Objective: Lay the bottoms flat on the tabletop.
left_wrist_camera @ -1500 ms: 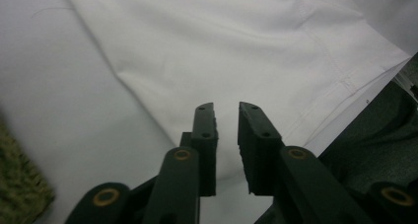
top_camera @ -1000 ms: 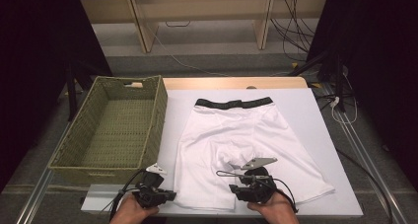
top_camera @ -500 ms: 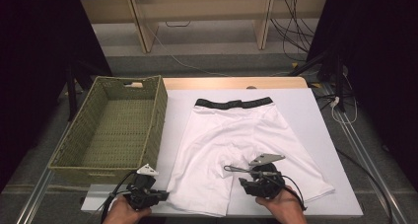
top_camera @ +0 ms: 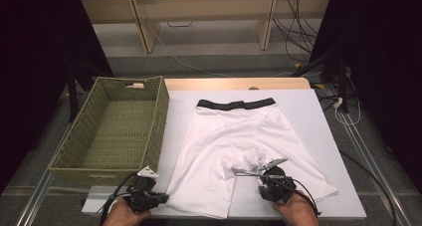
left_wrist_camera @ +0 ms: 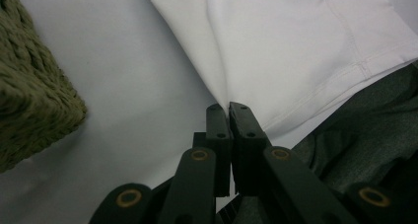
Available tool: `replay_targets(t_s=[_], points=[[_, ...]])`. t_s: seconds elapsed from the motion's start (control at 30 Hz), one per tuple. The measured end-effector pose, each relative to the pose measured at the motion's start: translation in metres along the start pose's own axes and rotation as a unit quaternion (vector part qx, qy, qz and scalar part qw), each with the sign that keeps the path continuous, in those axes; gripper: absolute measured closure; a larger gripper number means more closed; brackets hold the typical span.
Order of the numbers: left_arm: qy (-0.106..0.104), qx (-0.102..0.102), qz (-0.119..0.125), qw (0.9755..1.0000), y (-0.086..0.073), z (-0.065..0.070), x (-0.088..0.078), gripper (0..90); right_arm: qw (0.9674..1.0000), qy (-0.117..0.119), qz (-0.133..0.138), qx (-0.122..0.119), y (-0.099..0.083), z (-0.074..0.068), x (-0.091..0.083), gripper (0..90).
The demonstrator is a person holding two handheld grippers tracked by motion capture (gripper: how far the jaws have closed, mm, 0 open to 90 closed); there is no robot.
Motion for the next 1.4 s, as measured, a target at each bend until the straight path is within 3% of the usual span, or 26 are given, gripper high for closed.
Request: replay_targets(t_s=[0.07, 0.37, 0.47, 0.53, 0.63, 0.73, 0.83, 1.1, 1.4], points=[[0.0, -0.002, 0.001, 1.0, 0.0, 0.0, -0.001, 86.9, 1.0, -0.004, -0.004, -0.008, -0.003, -0.003, -0.001, 89.5], [-0.002, -0.001, 0.0, 1.0, -0.005, 0.002, -0.005, 86.9, 1.0, 0.009, -0.003, -0.001, -0.016, -0.012, -0.008, 89.3], [-0.003, -0.003, 0.004, 1.0, -0.005, 0.003, -0.006, 86.8, 0.9998, 0.018, 0.002, 0.007, -0.013, -0.014, -0.01, 79.9], [-0.003, -0.006, 0.006, 1.0, -0.006, 0.002, -0.007, 86.1, 0.9997, 0.02, 0.011, 0.011, -0.01, -0.014, -0.011, 62.7], [-0.007, -0.011, 0.018, 0.9998, -0.002, 0.002, -0.008, 77.2, 0.9984, 0.03, 0.045, 0.019, 0.003, -0.014, -0.016, 47.6], [-0.001, -0.009, 0.023, 0.9997, 0.003, 0.002, -0.006, 69.9, 0.9957, 0.039, 0.082, 0.02, 0.018, -0.017, -0.024, 42.8], [0.012, -0.006, 0.014, 0.9998, 0.006, -0.002, -0.001, 62.0, 0.9928, 0.048, 0.109, 0.017, 0.035, -0.023, -0.029, 39.1], [0.011, -0.006, 0.012, 0.9998, 0.012, -0.001, 0.007, 56.0, 0.9867, 0.078, 0.142, 0.015, 0.089, -0.048, -0.029, 33.9], [0.019, -0.016, 0.007, 0.9997, 0.012, -0.004, 0.011, 52.2, 0.9836, 0.115, 0.138, 0.013, 0.13, -0.079, -0.019, 28.8]])
Point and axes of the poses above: each handheld gripper's, and its own axes: x roughly forward along the jaws, y roughly out of its top, z roughly to its right, the point moved 10 cm from there along x, roughly forward along the jaws, and after that the axes turned 12 degrees about x, right-handed, at the moved point
